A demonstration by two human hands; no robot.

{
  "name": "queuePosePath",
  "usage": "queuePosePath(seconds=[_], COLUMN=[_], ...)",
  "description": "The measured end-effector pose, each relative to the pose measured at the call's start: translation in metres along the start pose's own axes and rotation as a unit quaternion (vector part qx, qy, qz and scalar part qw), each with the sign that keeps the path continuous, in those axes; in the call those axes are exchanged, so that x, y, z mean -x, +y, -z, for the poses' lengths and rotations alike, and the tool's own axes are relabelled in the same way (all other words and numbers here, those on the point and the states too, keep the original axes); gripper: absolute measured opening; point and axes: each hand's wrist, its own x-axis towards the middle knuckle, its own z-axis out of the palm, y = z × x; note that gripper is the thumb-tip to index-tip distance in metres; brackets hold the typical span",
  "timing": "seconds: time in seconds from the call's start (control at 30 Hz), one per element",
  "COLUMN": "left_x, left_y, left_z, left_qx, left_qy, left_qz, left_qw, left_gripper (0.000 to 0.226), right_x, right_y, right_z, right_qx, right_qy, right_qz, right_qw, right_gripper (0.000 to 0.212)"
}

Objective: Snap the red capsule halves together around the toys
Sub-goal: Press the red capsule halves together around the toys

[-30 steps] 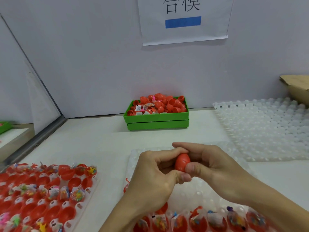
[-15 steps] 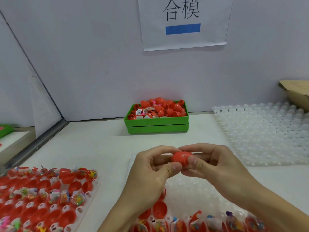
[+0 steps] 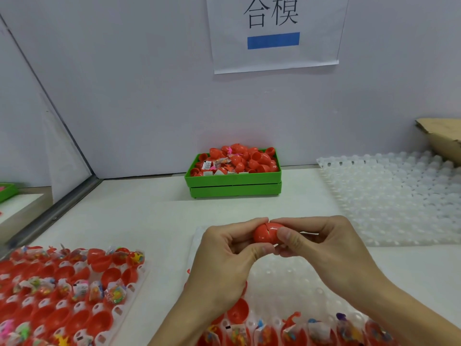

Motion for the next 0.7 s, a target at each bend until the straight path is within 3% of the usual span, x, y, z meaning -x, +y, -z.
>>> queuePosePath(seconds=[0.47,0.7], left_x=[0.0004,0.0013], left_y=[0.0003,0.0037], left_z=[0.0015,0.0011], left_qx=[-0.039,-0.073], left_qy=[-0.003,-0.009], left_qz=[-0.019,-0.041], left_qw=[0.999,0.996], left_gripper=[0.052,0.067], right_x=[0.0007,0.0003], right_y=[0.0025,0.0049], right_z=[0.0012,-0.0002], right_qx=[0.020,0.046], right_qy=[-0.019,-0.019], right_qz=[0.025,0.030], right_qw=[0.999,0.998], right_gripper=[0.022,0.022])
